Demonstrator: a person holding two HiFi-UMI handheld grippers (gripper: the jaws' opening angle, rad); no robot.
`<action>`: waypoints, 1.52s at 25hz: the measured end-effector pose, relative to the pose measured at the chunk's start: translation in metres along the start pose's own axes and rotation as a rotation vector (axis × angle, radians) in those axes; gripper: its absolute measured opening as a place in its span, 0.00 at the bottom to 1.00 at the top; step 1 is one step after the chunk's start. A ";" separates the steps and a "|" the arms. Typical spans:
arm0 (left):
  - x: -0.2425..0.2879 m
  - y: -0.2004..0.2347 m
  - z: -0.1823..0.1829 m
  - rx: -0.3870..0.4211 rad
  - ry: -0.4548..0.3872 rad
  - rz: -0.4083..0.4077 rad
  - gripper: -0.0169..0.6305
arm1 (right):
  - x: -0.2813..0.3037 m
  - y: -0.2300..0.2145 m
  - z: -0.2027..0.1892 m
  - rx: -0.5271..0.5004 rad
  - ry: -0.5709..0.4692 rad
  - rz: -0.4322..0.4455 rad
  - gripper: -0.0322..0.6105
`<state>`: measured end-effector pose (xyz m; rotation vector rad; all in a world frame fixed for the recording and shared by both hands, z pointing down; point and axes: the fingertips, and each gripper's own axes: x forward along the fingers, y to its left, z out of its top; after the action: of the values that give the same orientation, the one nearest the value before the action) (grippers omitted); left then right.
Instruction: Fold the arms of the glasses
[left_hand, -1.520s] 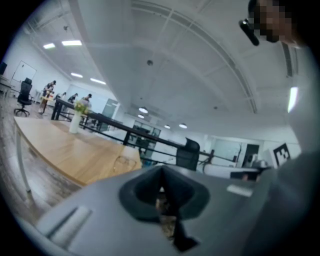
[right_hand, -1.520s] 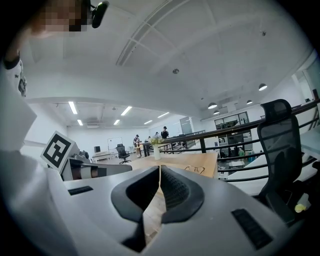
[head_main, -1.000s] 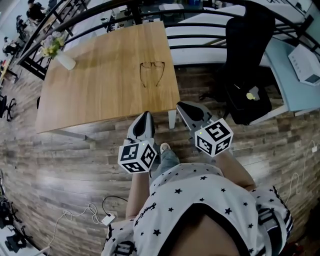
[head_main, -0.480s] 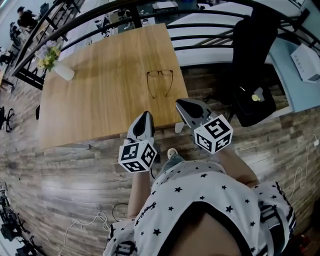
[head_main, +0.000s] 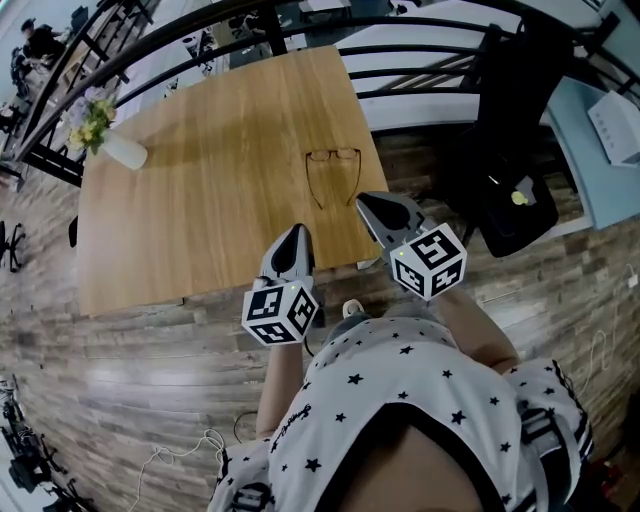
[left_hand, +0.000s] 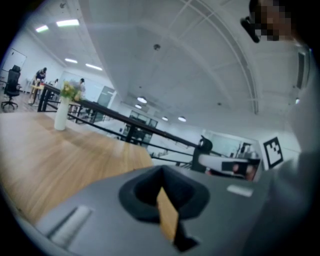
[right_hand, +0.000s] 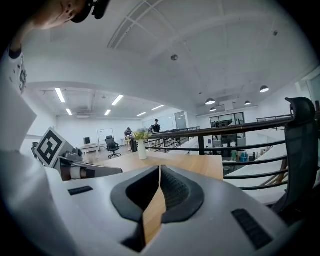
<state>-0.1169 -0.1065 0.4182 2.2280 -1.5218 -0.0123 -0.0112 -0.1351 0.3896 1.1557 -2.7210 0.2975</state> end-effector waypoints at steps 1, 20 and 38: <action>0.002 0.003 -0.001 -0.001 0.006 -0.005 0.04 | 0.005 -0.002 -0.001 -0.001 0.006 -0.004 0.08; 0.055 0.041 -0.014 -0.059 0.035 0.037 0.04 | 0.089 -0.065 -0.040 -0.122 0.176 -0.002 0.08; 0.119 0.055 -0.022 -0.059 0.106 0.098 0.04 | 0.172 -0.129 -0.093 -0.316 0.408 0.130 0.08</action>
<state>-0.1134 -0.2213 0.4858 2.0725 -1.5507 0.0874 -0.0284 -0.3187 0.5349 0.7411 -2.3745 0.0978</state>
